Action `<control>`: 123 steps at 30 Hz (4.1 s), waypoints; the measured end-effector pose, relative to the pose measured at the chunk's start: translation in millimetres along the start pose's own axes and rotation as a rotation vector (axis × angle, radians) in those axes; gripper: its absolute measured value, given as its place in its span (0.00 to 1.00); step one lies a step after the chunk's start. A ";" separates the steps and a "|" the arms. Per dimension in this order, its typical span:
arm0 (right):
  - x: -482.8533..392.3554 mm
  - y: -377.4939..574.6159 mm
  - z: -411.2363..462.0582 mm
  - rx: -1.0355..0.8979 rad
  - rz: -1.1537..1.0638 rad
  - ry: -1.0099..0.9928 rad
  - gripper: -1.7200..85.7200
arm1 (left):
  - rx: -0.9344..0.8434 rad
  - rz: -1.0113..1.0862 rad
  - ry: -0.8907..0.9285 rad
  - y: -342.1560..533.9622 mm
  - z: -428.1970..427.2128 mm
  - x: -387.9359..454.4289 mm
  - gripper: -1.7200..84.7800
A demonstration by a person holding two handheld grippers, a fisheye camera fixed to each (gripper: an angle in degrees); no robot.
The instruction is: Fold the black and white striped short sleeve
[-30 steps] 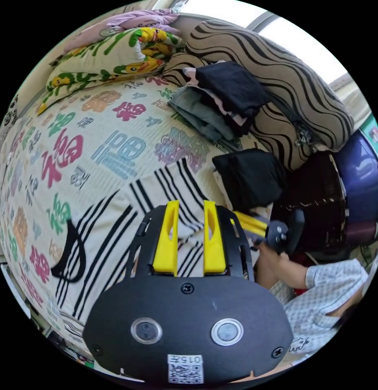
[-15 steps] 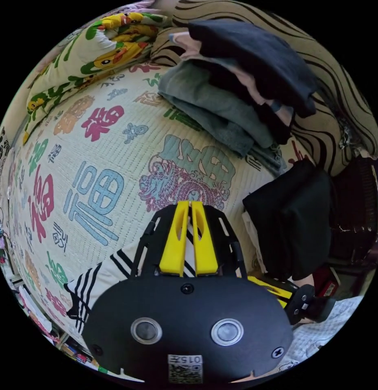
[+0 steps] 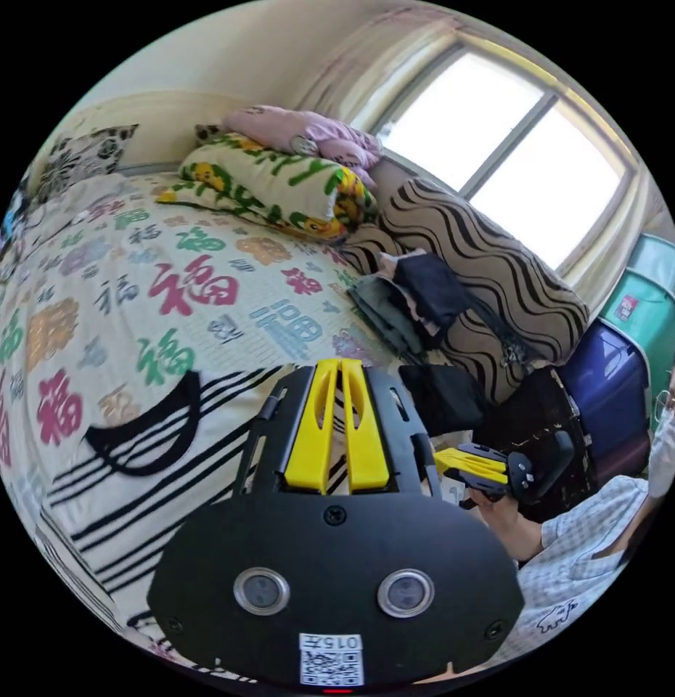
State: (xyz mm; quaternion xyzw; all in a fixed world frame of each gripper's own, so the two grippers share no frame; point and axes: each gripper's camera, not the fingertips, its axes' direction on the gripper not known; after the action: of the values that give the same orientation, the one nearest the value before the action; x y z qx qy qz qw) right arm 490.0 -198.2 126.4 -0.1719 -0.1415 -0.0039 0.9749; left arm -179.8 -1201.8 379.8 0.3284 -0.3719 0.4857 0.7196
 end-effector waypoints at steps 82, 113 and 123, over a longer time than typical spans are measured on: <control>337.3 -104.3 255.8 -0.140 0.658 -0.418 0.02 | -0.223 -0.267 0.133 -93.3 -83.1 -14.0 0.11; 101.3 20.7 415.9 -0.395 0.057 -0.231 0.01 | 0.049 -0.489 -0.104 44.7 -448.0 70.4 0.12; -126.1 -34.1 547.9 -0.401 -0.317 -0.407 0.01 | 0.415 -0.920 -0.392 184.6 -643.9 21.5 0.14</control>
State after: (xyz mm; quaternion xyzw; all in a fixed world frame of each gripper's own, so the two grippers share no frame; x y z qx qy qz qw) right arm 216.6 -51.3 596.5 -0.3335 -0.3546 -0.1489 0.8607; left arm -209.4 -597.3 91.9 0.6771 -0.2132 0.1132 0.6952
